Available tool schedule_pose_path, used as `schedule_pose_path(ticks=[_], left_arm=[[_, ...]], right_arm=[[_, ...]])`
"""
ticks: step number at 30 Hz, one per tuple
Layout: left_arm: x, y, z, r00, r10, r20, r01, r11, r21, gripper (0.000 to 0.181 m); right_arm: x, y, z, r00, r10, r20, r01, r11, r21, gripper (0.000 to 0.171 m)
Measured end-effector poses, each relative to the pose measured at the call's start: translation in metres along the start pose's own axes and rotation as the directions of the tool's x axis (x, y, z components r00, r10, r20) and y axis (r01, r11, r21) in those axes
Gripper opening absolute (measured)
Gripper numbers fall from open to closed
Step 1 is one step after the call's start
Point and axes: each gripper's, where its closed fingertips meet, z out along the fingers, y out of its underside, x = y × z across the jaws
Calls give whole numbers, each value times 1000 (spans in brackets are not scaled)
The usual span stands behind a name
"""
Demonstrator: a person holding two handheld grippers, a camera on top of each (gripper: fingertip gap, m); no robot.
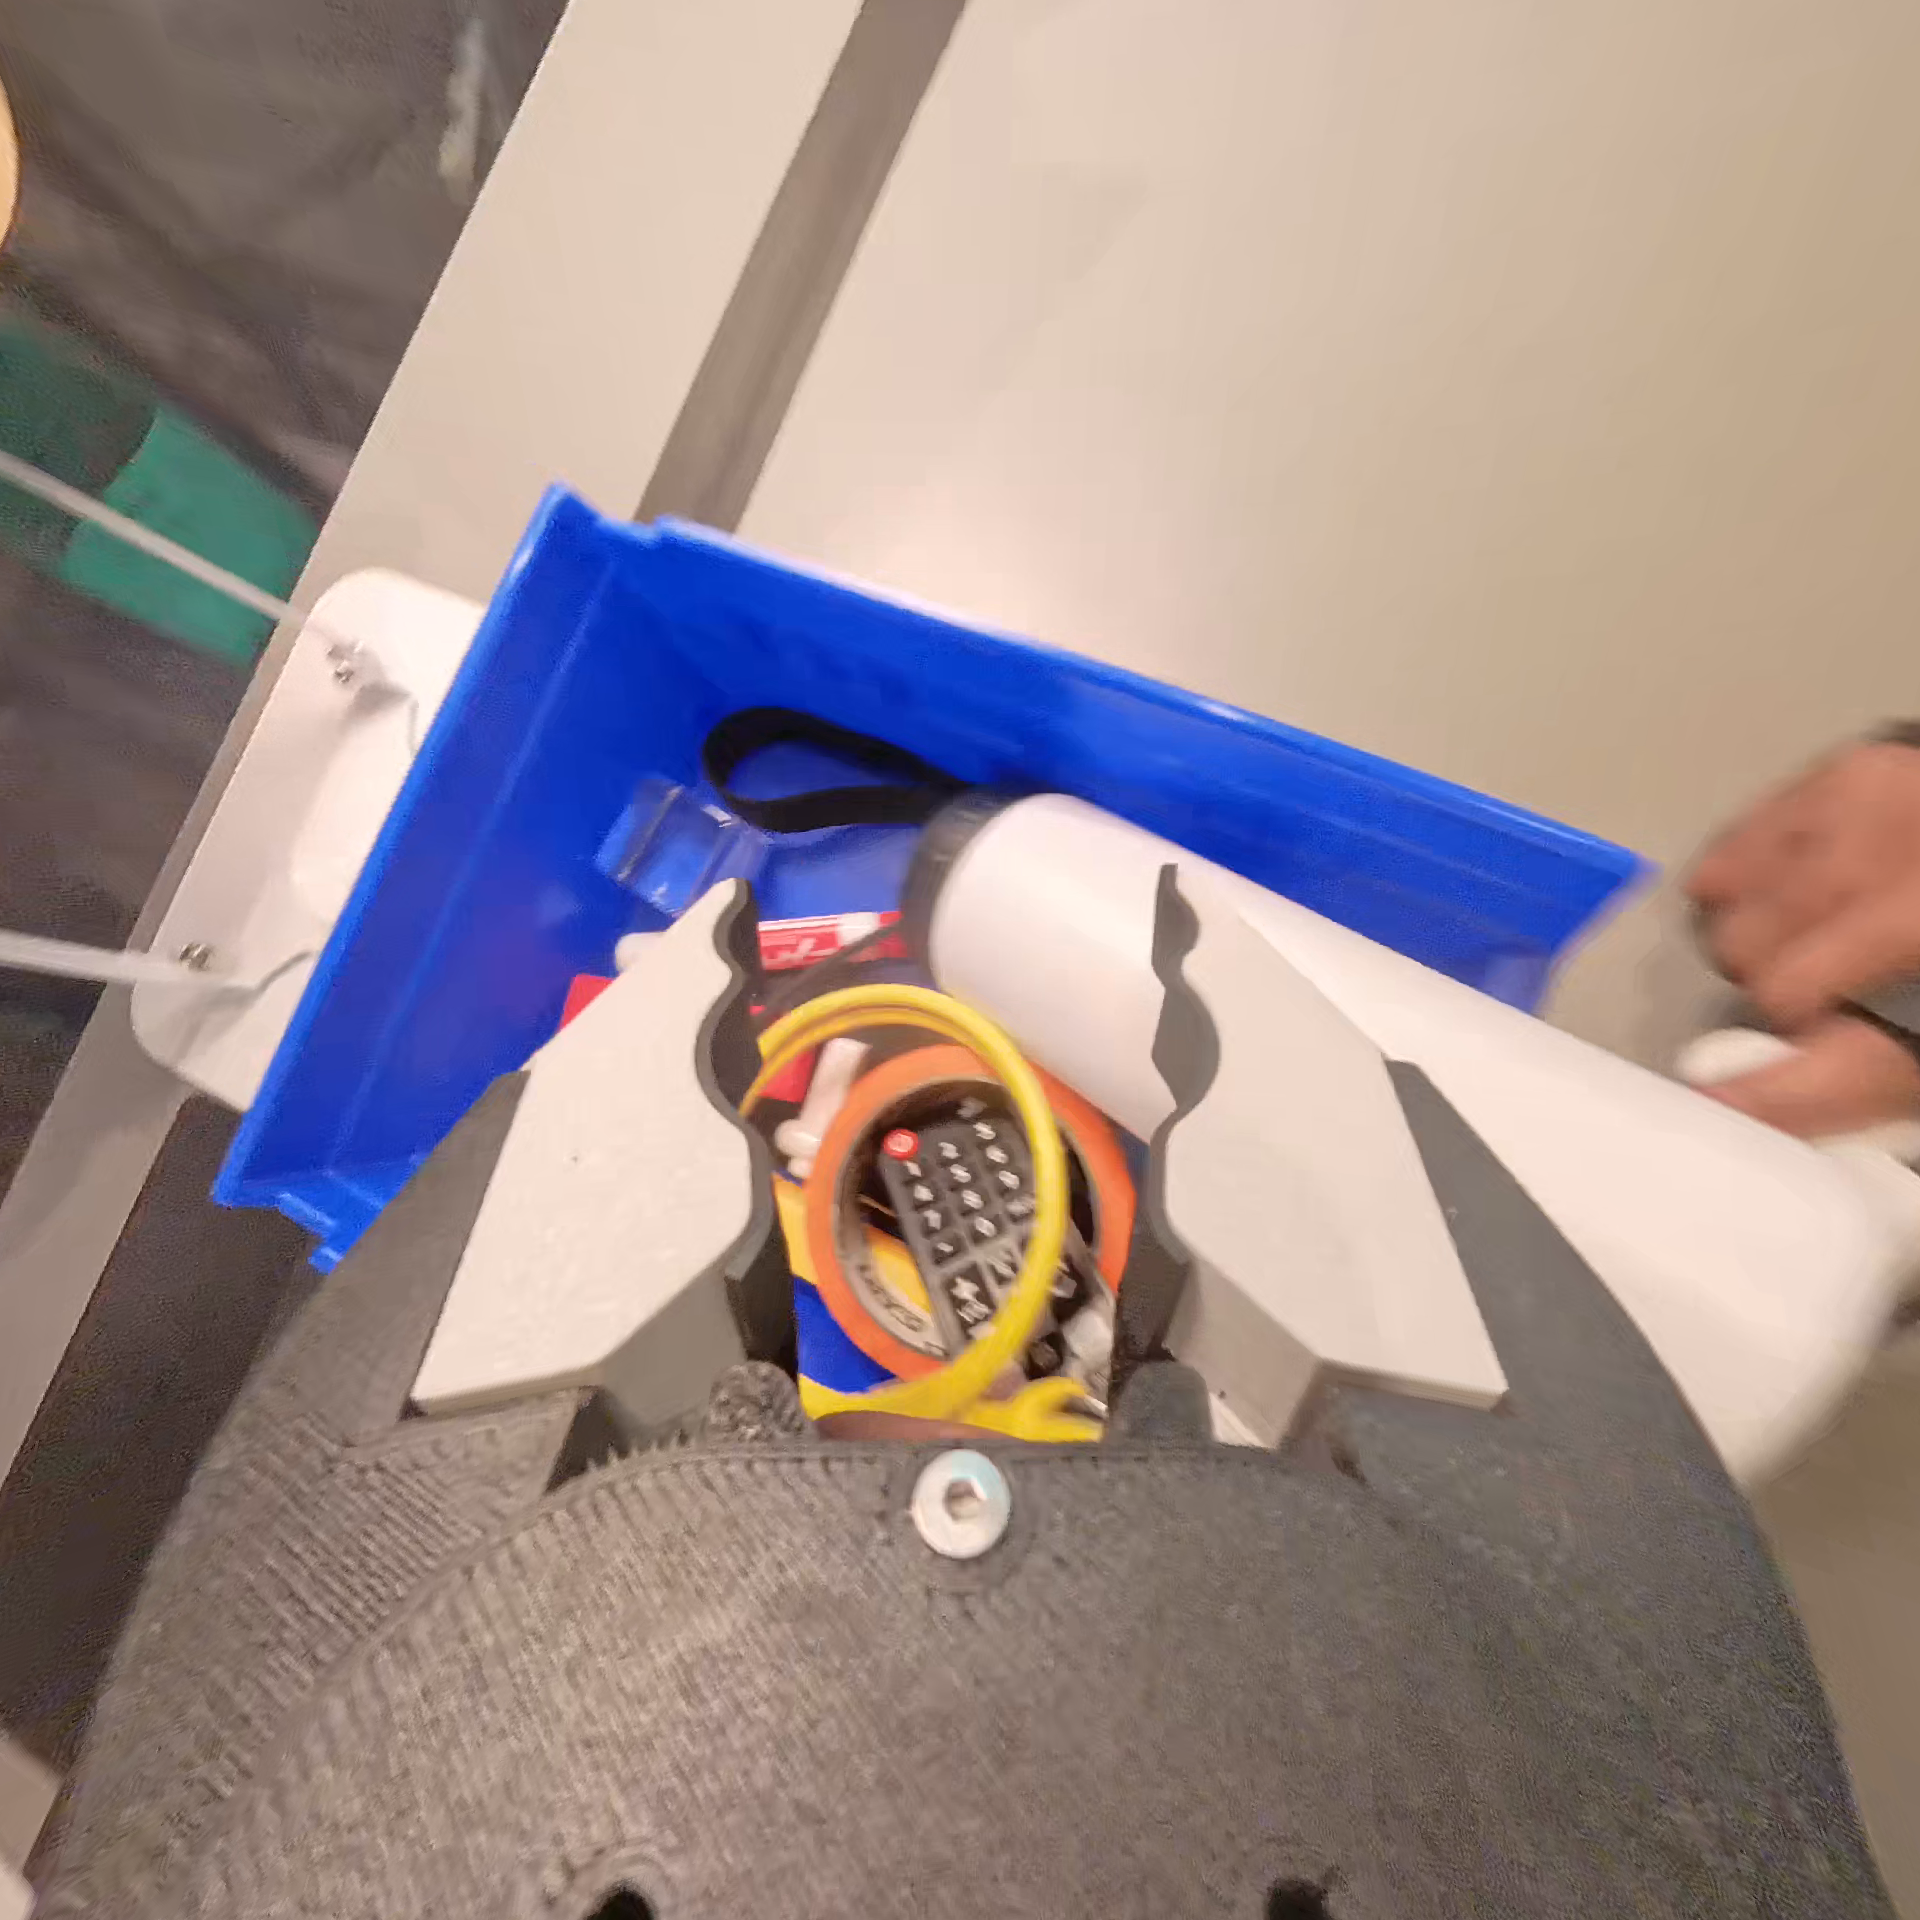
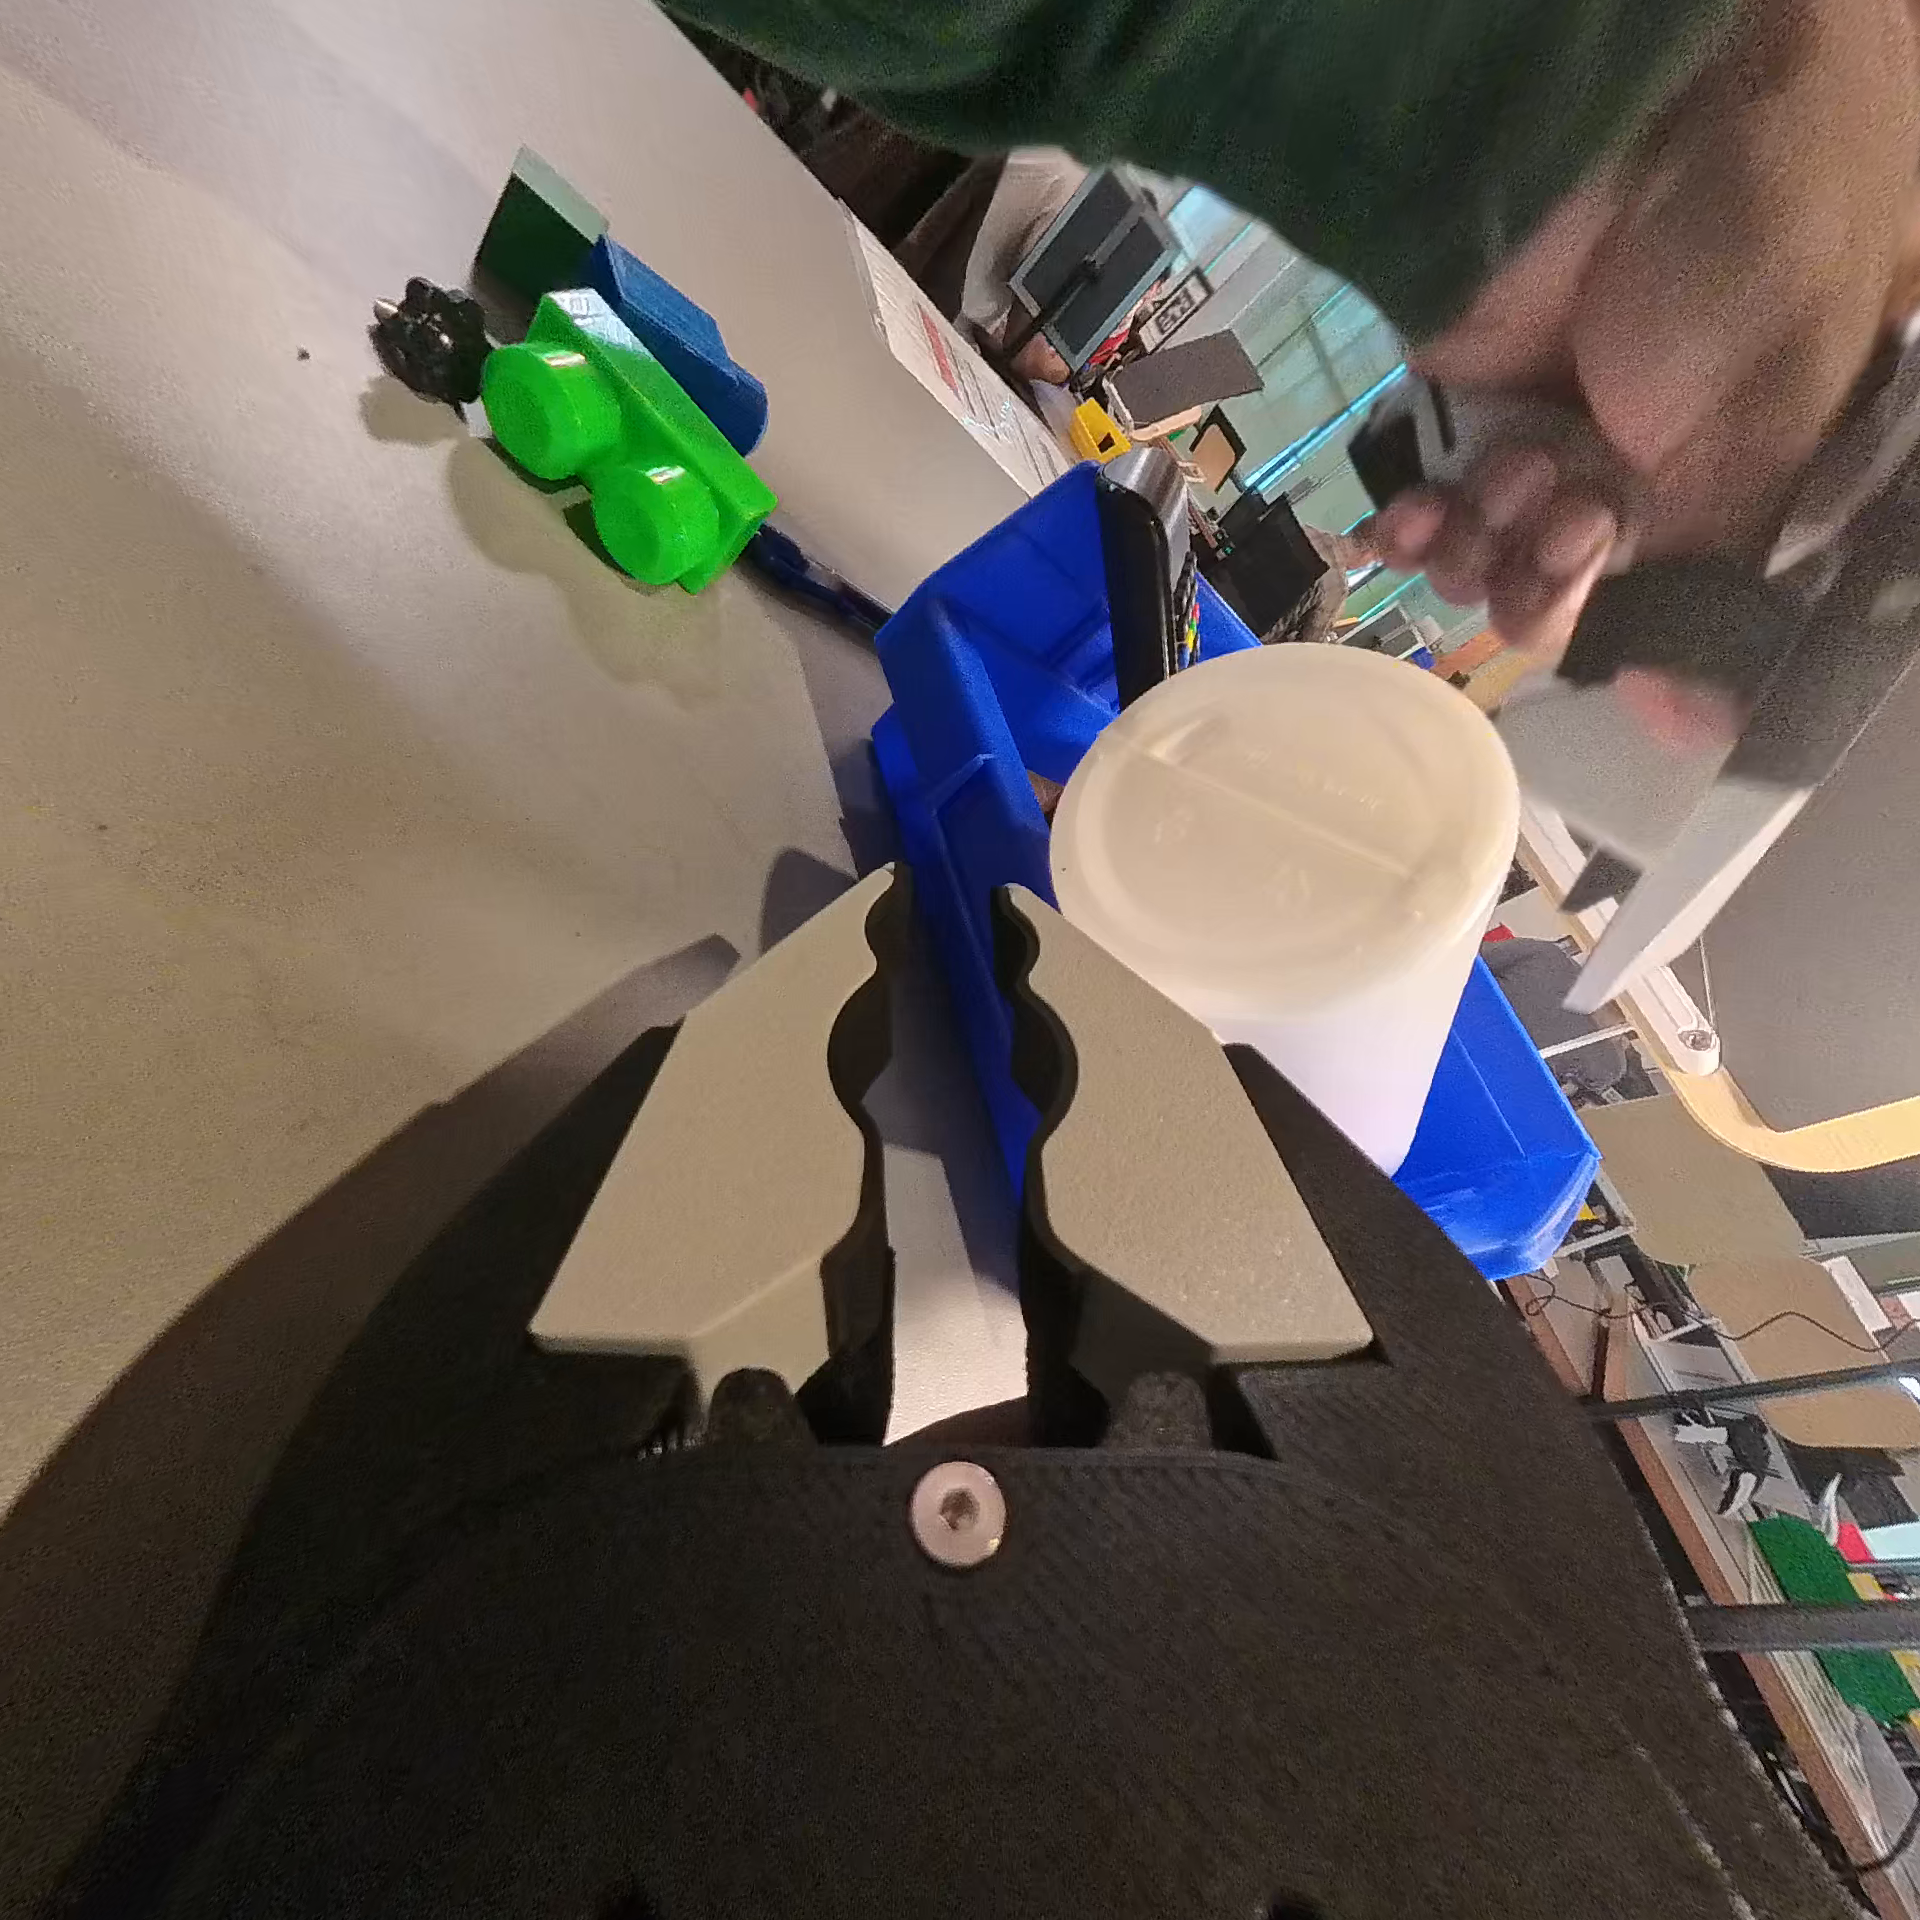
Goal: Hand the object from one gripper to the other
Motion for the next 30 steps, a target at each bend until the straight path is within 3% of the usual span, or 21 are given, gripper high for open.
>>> schedule_pose_path(ticks=[4, 7, 11, 15, 22, 23, 24, 27, 30], left_arm=[[-33, 7, 50, 997, -64, 34, 68, 986, -155, 56], [-34, 8, 80, 980, 200, -27, -201, 960, -197, 50], [-44, 23, 99, 835, 544, -83, -540, 782, -311, 43], [-49, 31, 108, 715, 670, -200, -690, 632, -352, 45], [-56, 47, 138, 691, 661, -293, -717, 573, -398, 39], [-56, 51, 139, 703, 641, -309, -707, 578, -408, 27], [-56, 51, 138, 715, 626, -310, -695, 591, -409, 26], [-66, 52, 130, 718, 637, -281, -684, 571, -455, 11], [-74, 34, 115, 737, 651, -182, -652, 612, -448, 5]], right_arm=[[1, 0, 0, 1000, -6, -1, 6, 1000, 1, 16], [1, 0, -1, 1000, -13, 0, 13, 1000, 2, 16], [0, 1, -1, 1000, -20, 4, 20, 1000, 2, 16], [-1, 3, 0, 1000, -14, 17, 14, 1000, -1, 16], [3, 8, 0, 1000, -12, 11, 12, 1000, -12, 16], [3, 9, 0, 1000, -11, 9, 11, 1000, -13, 16], [4, 9, 0, 1000, -10, 8, 10, 1000, -14, 16], [5, 11, 1, 1000, -6, 7, 6, 1000, -18, 16], [5, 11, 1, 1000, -10, 9, 10, 1000, -20, 16]])
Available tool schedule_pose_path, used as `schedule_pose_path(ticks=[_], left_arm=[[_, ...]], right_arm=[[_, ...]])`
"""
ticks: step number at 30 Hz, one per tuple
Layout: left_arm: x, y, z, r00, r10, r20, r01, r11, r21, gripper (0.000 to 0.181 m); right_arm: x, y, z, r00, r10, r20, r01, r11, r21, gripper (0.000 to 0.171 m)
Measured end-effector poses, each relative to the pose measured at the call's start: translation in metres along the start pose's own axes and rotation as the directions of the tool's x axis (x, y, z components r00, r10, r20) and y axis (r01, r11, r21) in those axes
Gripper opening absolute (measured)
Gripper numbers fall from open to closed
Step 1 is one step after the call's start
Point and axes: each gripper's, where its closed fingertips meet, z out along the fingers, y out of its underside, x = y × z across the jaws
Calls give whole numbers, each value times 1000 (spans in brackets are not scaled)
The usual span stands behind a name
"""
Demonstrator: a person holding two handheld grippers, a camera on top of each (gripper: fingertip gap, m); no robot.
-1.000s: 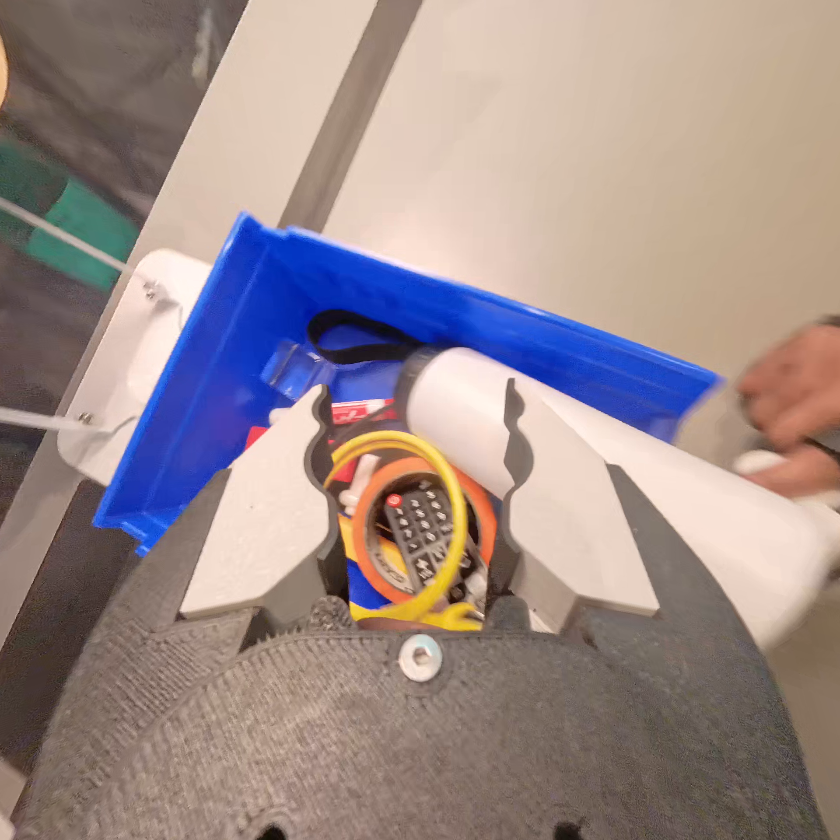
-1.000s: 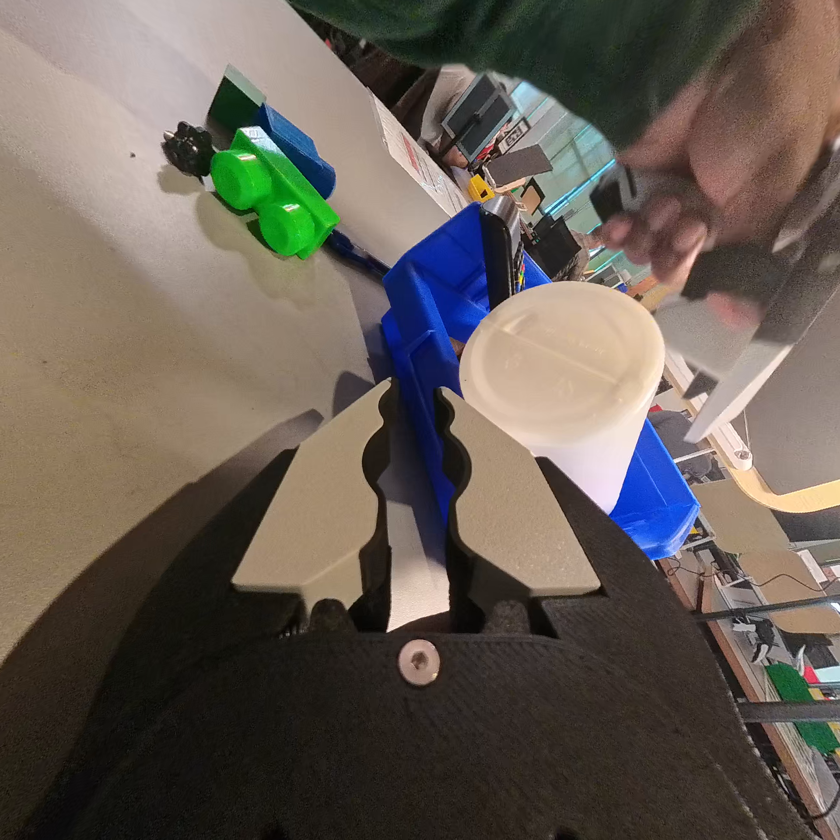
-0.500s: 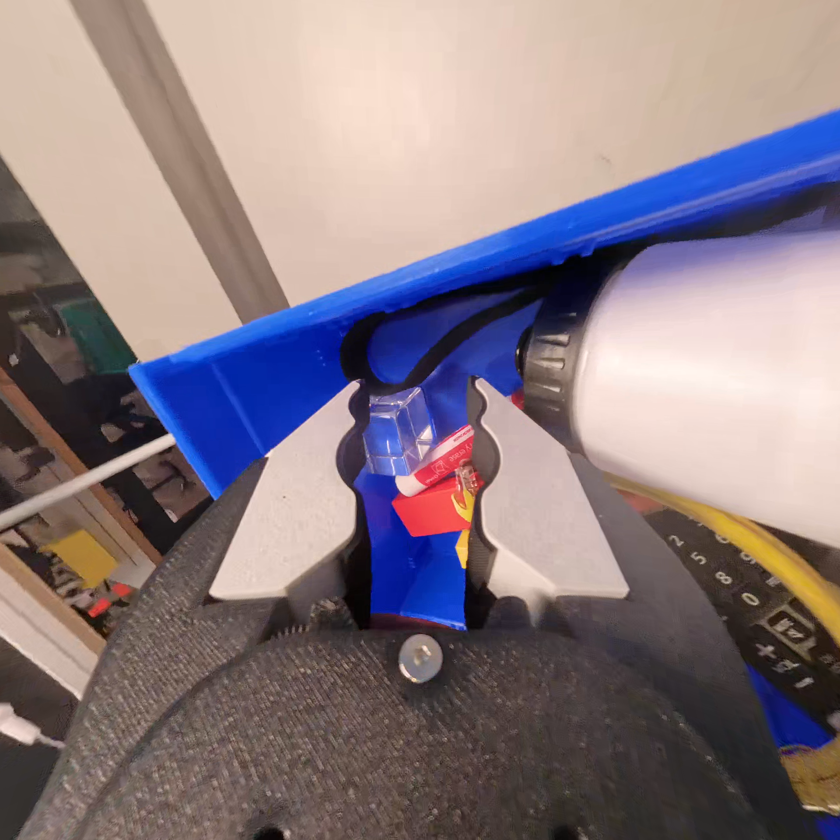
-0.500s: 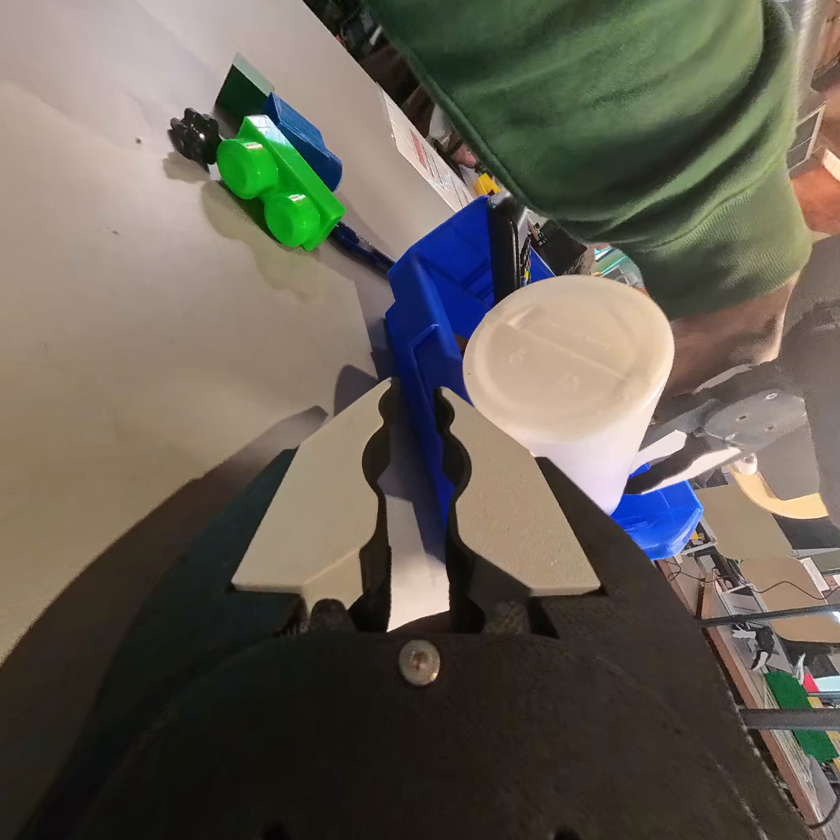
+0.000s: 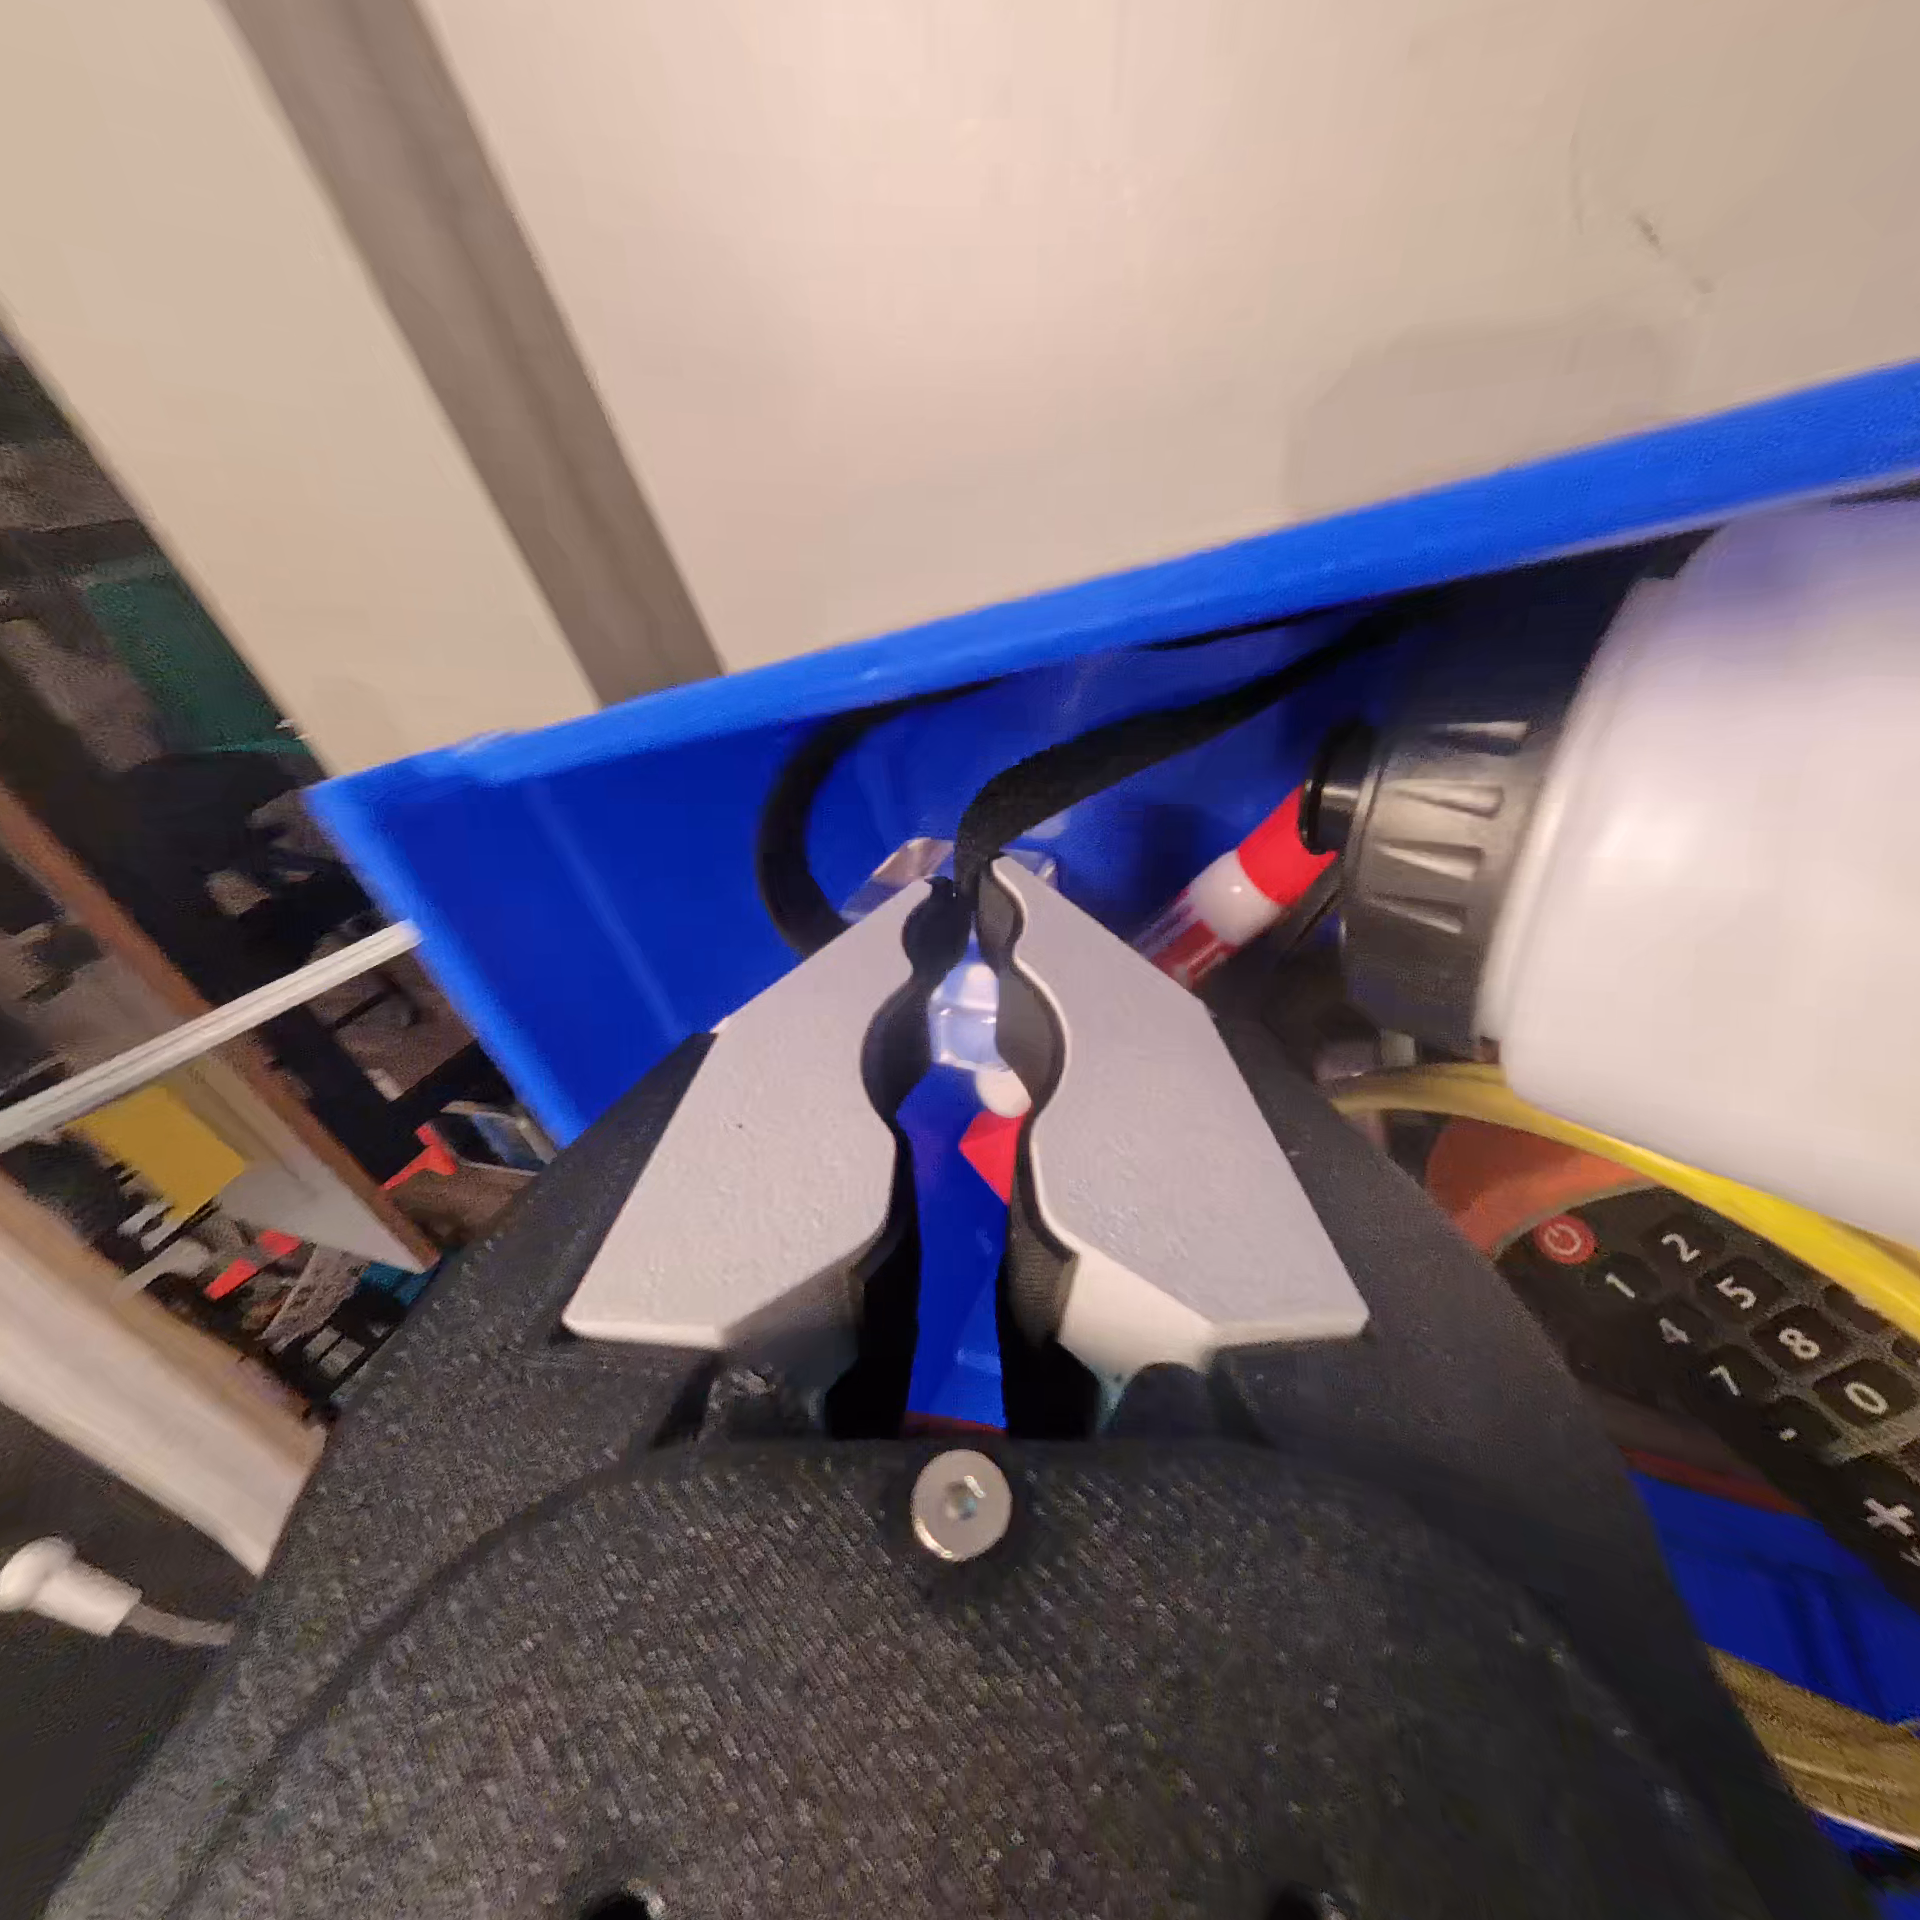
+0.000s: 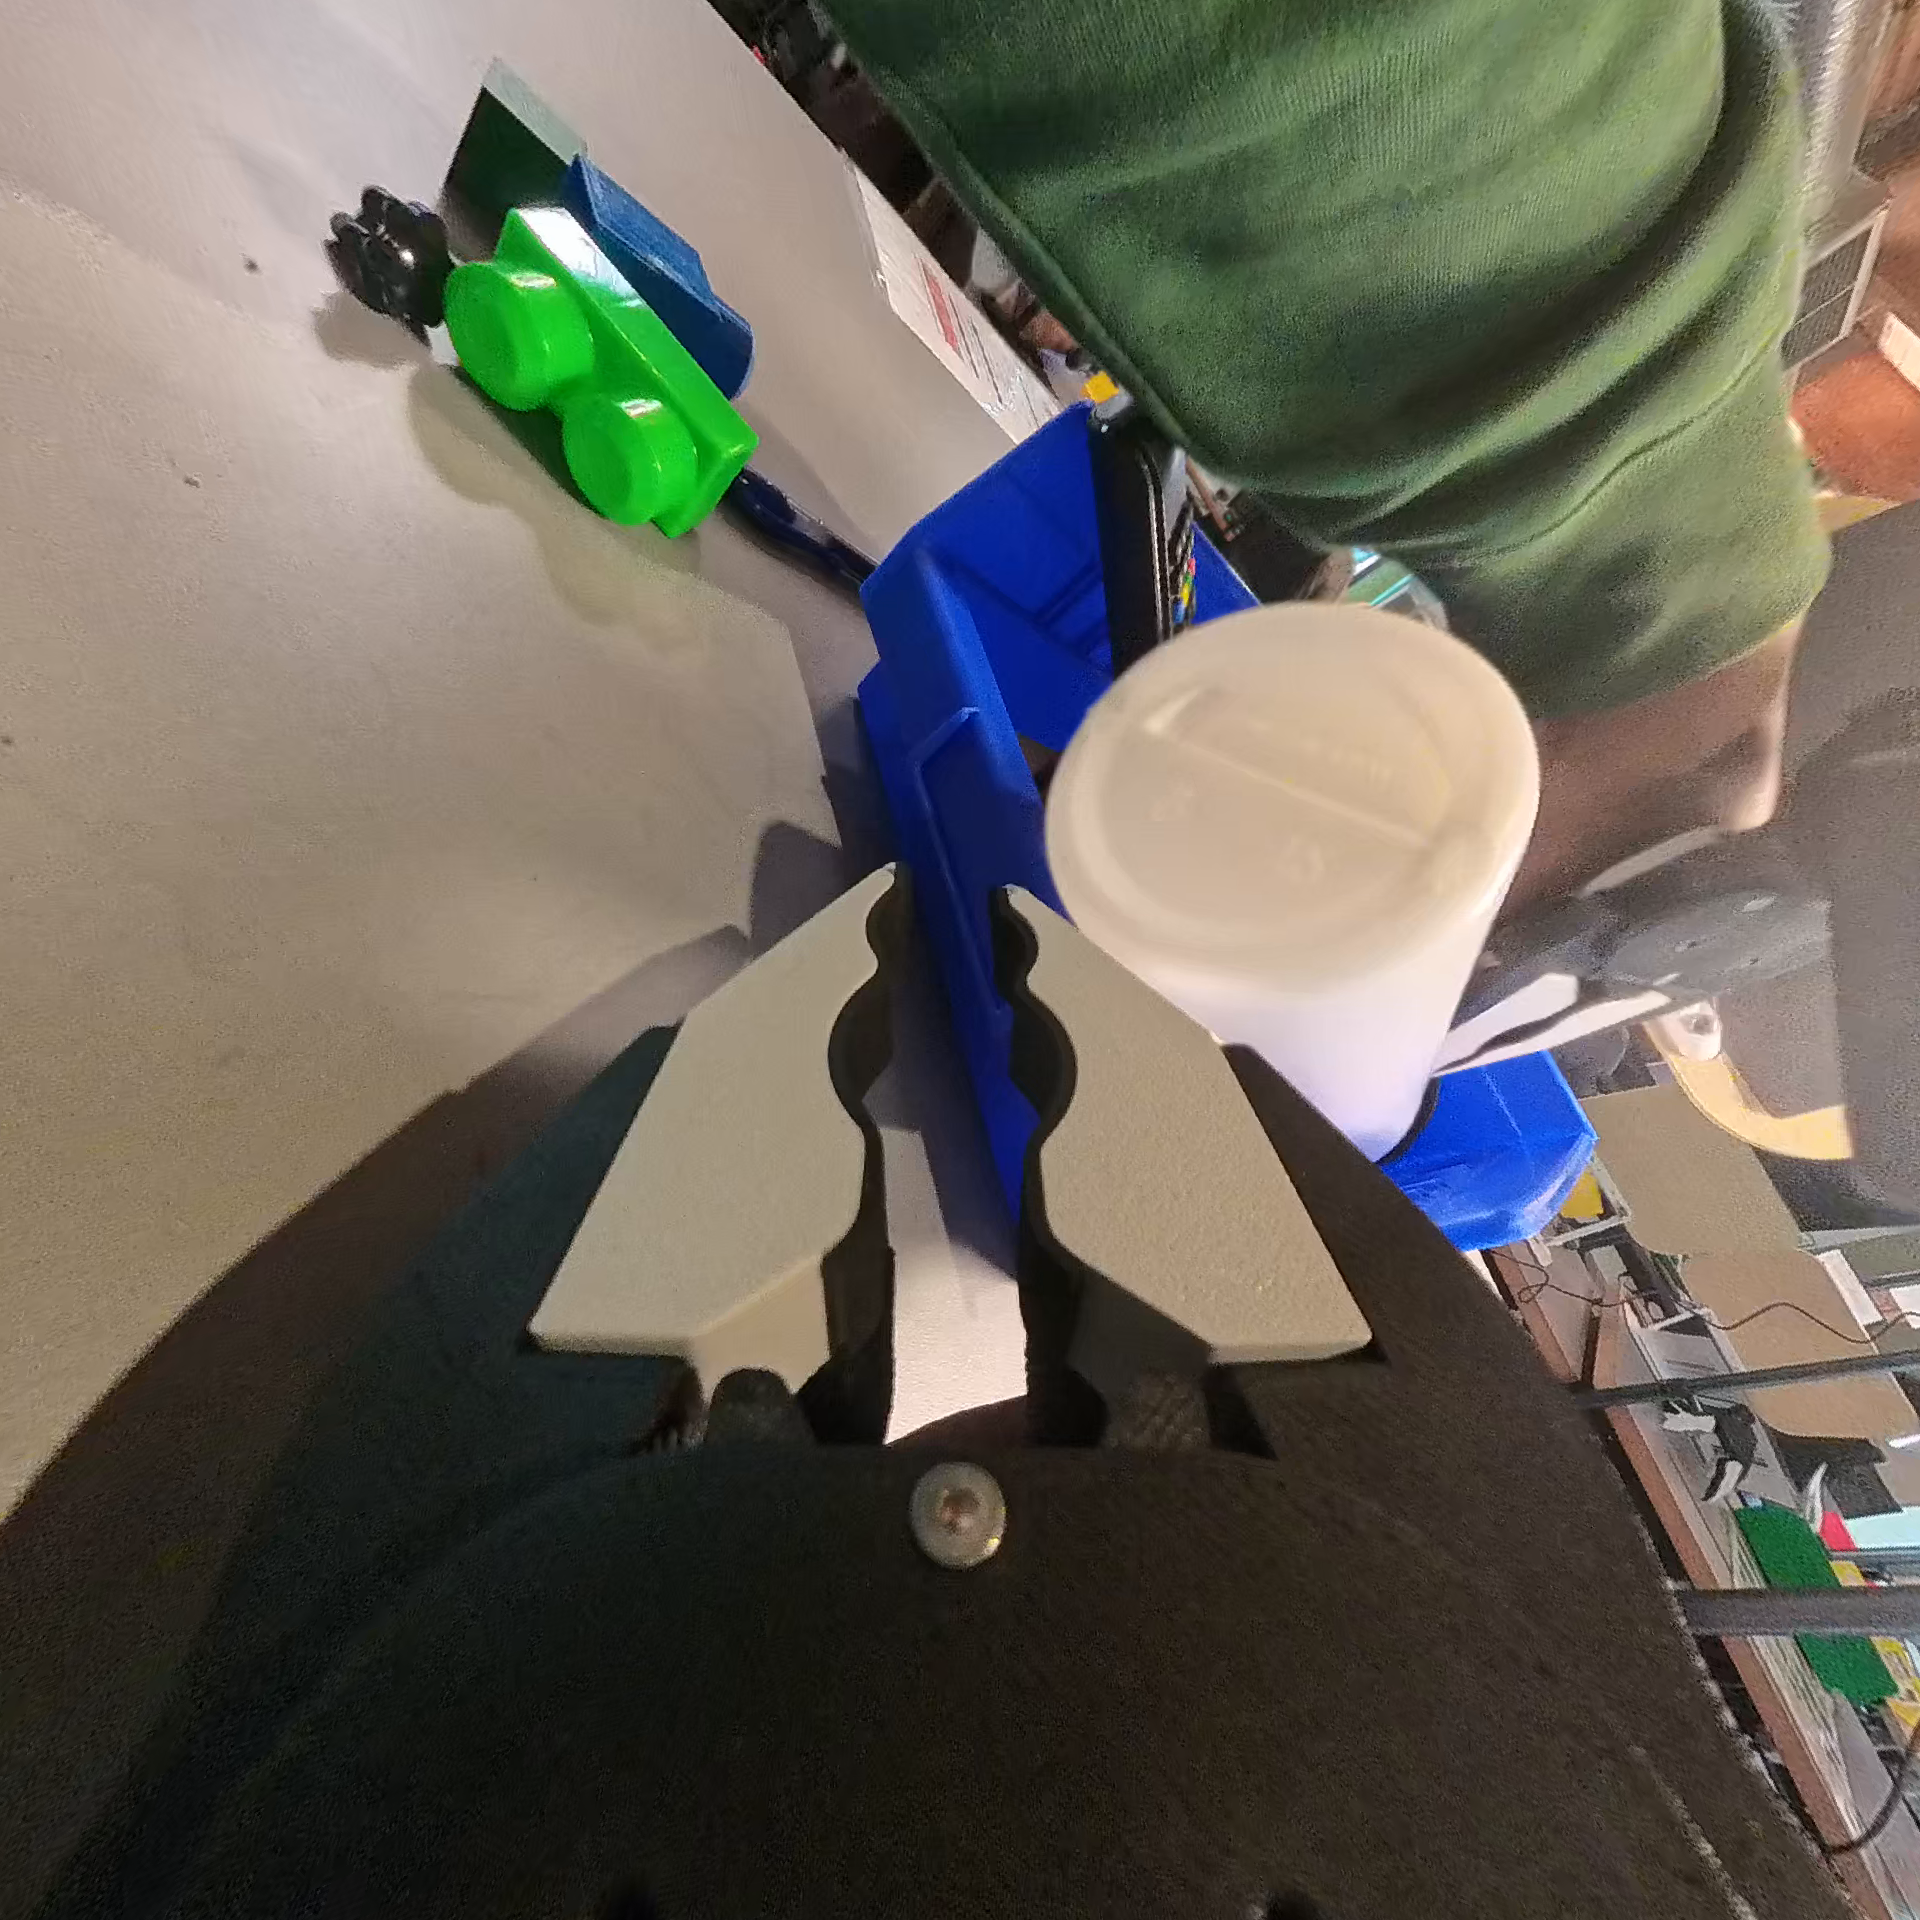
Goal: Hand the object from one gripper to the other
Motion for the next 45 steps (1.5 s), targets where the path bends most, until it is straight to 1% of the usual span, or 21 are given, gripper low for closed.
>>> schedule_pose_path(ticks=[2, 4, 6, 8, 11, 14, 16, 17, 20, 22, 23, 26, 28, 30, 31, 32, 35, 37, 39, 42, 45], left_arm=[[-17, 3, -20, 994, -30, 107, 29, 1000, 7, 4], [-36, 10, -43, 969, -77, 237, 76, 997, 13, 4], [-54, 17, -70, 920, -138, 367, 131, 990, 44, 4], [-63, 22, -99, 864, -223, 452, 191, 975, 117, 4], [-72, 38, -150, 722, -361, 590, 268, 932, 243, 3], [-63, 55, -202, 555, -540, 633, 316, 841, 440, 4], [-44, 66, -227, 466, -678, 569, 339, 730, 593, 3], [-31, 67, -235, 442, -747, 498, 344, 653, 674, 4], [16, 57, -251, 422, -878, 226, 332, 381, 863, 3], [46, 46, -259, 434, -898, 73, 298, 220, 929, 3], [60, 41, -261, 441, -898, 19, 281, 158, 947, 3], [92, 34, -263, 456, -886, -78, 200, 17, 980, 3], [106, 36, -263, 460, -882, -105, 138, -46, 989, 2], [116, 38, -261, 461, -874, -155, 127, -109, 986, 2], [120, 36, -261, 473, -864, -172, 123, -129, 984, 2], [125, 34, -260, 483, -860, -165, 111, -127, 986, 2], [135, 28, -257, 502, -855, -129, 81, -102, 992, 3], [140, 25, -258, 514, -851, -105, 56, -89, 994, 3], [142, 27, -257, 511, -856, -70, 38, -59, 998, 2], [144, 36, -258, 500, -865, -52, 19, -49, 999, 3], [144, 44, -256, 481, -876, -39, 3, -43, 999, 2]], right_arm=[[0, 0, 0, 1000, -2, -2, 2, 1000, 2, 16], [2, -1, 0, 1000, 5, -10, -5, 1000, 6, 16], [4, -2, -1, 1000, 15, -16, -15, 1000, 11, 16], [5, -2, -1, 1000, 22, -21, -22, 1000, 16, 16], [7, -3, -2, 999, 17, -31, -17, 1000, 18, 16], [7, -4, -2, 999, 15, -36, -14, 1000, 23, 16], [8, -6, -3, 999, 16, -40, -15, 999, 30, 16], [8, -7, -3, 999, 19, -43, -18, 999, 34, 16], [12, -10, -5, 998, 27, -62, -24, 998, 51, 16], [17, -16, -8, 995, 38, -91, -31, 996, 80, 16], [20, -20, -11, 993, 46, -107, -35, 994, 100, 16], [30, -33, -19, 985, 51, -166, -24, 987, 161, 16], [33, -39, -23, 979, 44, -200, -6, 983, 185, 16], [35, -45, -26, 971, 35, -235, 14, 979, 202, 16], [38, -48, -27, 965, 26, -259, 29, 978, 207, 16], [40, -50, -28, 959, 15, -284, 47, 977, 209, 17], [47, -53, -30, 943, -15, -334, 86, 977, 198, 16], [48, -51, -30, 942, -15, -334, 85, 977, 194, 16], [50, -49, -31, 945, 1, -328, 67, 978, 196, 16], [53, -48, -36, 956, 81, -283, -13, 972, 234, 18], [56, -50, -41, 955, 257, -149, -202, 929, 311, 21]])
